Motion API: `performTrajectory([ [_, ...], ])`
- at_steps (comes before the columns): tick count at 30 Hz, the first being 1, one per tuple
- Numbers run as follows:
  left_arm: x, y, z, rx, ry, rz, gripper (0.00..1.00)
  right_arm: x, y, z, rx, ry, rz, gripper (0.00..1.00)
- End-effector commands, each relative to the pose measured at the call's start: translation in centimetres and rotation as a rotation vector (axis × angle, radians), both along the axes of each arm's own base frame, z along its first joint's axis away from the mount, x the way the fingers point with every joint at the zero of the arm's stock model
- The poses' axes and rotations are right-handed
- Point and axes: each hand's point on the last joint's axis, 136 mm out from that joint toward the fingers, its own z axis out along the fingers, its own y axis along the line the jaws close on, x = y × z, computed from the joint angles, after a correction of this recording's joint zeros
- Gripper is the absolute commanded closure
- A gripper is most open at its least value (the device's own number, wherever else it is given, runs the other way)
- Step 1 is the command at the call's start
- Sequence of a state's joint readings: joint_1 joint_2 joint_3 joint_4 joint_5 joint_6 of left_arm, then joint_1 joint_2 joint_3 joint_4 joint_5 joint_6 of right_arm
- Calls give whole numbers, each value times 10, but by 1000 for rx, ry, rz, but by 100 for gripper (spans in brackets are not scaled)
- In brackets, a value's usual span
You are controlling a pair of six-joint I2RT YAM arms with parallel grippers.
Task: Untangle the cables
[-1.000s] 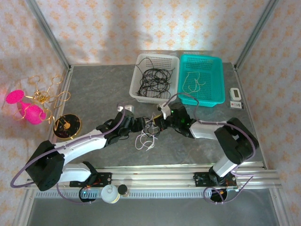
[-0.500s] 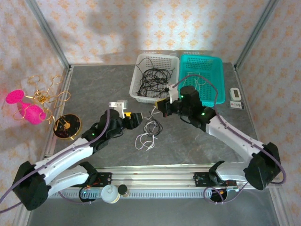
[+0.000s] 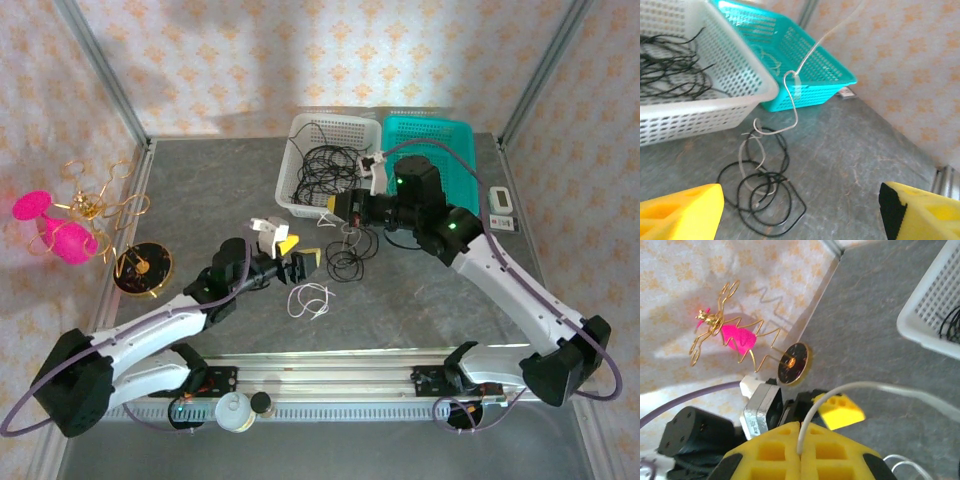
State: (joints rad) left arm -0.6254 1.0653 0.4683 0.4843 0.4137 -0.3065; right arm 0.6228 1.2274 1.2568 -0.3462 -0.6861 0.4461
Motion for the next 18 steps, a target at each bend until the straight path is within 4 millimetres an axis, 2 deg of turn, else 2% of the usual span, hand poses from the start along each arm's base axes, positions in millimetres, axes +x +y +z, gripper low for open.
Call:
performTrajectory([
  [1,-13,-20,40,-71,-210,-157,16,-21,-1,17,61,48,56,100],
  [6,-18,-30,52,-127,-291,-210,14,-25,3,27,92,21,90,100],
  [8,-15,-32,53,-141,-305,-202,17,-25,6,33,132,13,109,100],
  [11,-5,-31,43,-137,-298,-159,20,-29,8,38,146,1,137,100],
  [12,-2,-31,38,-131,-289,-150,21,-36,4,48,160,-25,146,100],
  [14,0,-32,30,-131,-269,-147,20,-38,2,57,171,-39,156,100],
  [18,-1,-31,21,-169,-245,-145,14,-41,-2,87,208,-89,172,100],
])
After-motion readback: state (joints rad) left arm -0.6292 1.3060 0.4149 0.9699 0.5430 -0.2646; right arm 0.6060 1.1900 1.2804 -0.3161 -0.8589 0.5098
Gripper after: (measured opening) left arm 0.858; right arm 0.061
